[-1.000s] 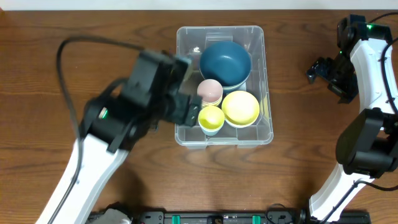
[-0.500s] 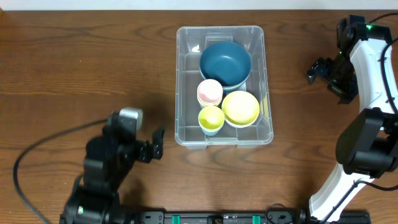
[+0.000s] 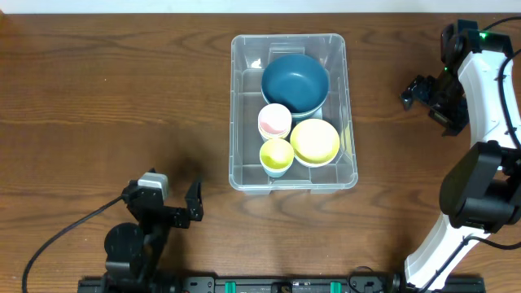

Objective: Pack container

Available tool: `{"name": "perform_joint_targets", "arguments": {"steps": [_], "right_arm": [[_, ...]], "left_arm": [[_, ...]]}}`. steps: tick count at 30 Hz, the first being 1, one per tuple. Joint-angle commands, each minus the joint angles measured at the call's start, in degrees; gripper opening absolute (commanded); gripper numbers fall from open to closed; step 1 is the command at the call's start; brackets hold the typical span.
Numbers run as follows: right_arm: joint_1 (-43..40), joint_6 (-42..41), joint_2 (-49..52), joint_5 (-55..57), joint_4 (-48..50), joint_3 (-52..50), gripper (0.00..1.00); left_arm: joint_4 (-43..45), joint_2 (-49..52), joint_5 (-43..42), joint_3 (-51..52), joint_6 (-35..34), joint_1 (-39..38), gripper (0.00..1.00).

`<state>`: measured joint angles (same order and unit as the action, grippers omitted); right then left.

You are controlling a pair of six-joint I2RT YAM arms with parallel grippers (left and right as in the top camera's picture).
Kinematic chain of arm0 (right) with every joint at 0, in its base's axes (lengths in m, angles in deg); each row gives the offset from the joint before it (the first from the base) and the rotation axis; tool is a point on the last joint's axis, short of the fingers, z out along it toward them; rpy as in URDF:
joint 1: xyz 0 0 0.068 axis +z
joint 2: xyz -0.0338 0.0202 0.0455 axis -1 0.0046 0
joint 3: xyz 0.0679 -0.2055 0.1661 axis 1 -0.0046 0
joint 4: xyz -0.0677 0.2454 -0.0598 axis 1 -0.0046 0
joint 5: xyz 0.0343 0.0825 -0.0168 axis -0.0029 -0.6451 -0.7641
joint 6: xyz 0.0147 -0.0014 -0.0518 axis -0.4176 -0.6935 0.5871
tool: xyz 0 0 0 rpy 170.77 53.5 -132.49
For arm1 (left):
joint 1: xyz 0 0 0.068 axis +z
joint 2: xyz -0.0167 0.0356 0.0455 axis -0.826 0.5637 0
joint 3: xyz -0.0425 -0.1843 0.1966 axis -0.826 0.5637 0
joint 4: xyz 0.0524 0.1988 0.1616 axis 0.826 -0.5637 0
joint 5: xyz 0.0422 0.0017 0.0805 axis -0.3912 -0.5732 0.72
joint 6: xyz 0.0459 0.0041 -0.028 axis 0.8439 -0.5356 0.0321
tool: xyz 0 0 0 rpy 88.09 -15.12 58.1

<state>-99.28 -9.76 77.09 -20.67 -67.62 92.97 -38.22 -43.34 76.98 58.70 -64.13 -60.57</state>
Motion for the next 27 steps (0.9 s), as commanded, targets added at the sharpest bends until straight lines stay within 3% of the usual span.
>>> {"name": "perform_joint_targets", "arguments": {"steps": [1, 16, 27], "right_arm": [[0.17, -1.01, -0.92, 0.24, -0.04, 0.24, 0.99], [0.17, -1.01, -0.92, 0.24, -0.04, 0.24, 0.99], [0.17, -1.01, -0.92, 0.24, -0.04, 0.24, 0.99]], "left_arm": [[0.76, -2.03, -0.59, 2.16, 0.52, 1.6, 0.98], [10.8, -4.72, -0.57, 12.41, 0.55, 4.2, 0.98], [10.64, -4.72, -0.5, 12.52, 1.01, 7.17, 0.98]]}}
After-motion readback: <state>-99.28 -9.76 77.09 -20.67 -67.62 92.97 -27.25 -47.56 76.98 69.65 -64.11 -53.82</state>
